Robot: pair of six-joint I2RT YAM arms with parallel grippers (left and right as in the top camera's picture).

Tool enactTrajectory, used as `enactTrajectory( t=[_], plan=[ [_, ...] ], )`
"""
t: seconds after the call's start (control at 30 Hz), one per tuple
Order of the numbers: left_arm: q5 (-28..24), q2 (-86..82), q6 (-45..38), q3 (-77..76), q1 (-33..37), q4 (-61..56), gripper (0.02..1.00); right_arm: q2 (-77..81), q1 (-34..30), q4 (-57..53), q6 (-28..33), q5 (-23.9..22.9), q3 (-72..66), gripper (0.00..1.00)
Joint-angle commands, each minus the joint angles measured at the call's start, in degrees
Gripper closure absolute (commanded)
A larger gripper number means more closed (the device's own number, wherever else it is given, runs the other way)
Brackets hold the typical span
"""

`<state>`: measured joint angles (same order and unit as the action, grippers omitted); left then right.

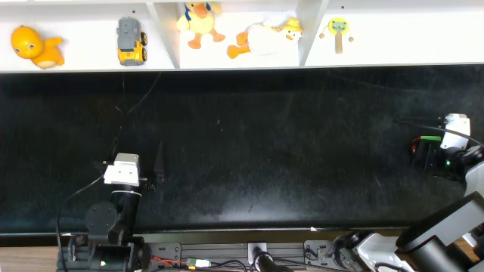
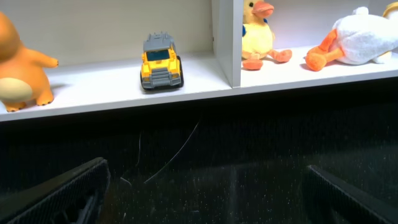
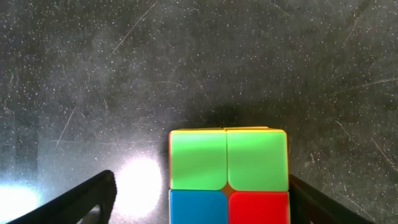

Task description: Store Toys

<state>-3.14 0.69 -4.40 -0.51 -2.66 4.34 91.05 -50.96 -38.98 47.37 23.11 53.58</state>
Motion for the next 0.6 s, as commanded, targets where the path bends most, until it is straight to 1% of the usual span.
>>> enactTrajectory(
  t=[0.03, 0.1, 0.17, 0.2, 0.23, 0.27, 0.3, 0.37, 0.47, 0.6],
  plan=[
    [0.3, -0.5, 1.0, 0.0, -0.4, 0.3, 0.02, 0.6, 0.4, 0.3, -1.2, -0.5, 1.6, 0.205],
    [0.3, -0.5, 1.0, 0.0, -0.4, 0.3, 0.02, 0.6, 0.4, 0.3, -1.9, -1.0, 1.6, 0.248],
    [0.3, -0.5, 1.0, 0.0, -0.4, 0.3, 0.02, 0.6, 0.4, 0.3, -2.4, -1.8, 1.6, 0.336],
    [0.3, -0.5, 1.0, 0.0, -0.4, 0.3, 0.02, 0.6, 0.4, 0.3, -2.4, -1.8, 1.6, 0.356],
    [0.3, -0.5, 1.0, 0.0, -0.4, 0.3, 0.02, 0.6, 0.4, 0.3, -2.4, -1.8, 1.6, 0.413],
    [0.3, -0.5, 1.0, 0.0, -0.4, 0.3, 0.02, 0.6, 0.4, 0.3, -2.4, -2.0, 1.6, 0.432],
    [0.3, -0.5, 1.0, 0.0, -0.4, 0.3, 0.02, 0.6, 0.4, 0.3, -2.4, -2.0, 1.6, 0.45],
    [0.3, -0.5, 1.0, 0.0, -0.4, 0.3, 0.02, 0.5, 0.7, 0.3, -2.7, -2.1, 1.6, 0.45],
    [0.3, -0.5, 1.0, 0.0, -0.4, 0.3, 0.02, -0.1, 1.6, 0.6, -4.4, -2.2, 1.6, 0.485],
    [0.3, -0.5, 1.0, 0.0, -0.4, 0.3, 0.02, -2.9, 4.6, 2.7, -7.0, -2.2, 1.9, 0.514]
  ],
)
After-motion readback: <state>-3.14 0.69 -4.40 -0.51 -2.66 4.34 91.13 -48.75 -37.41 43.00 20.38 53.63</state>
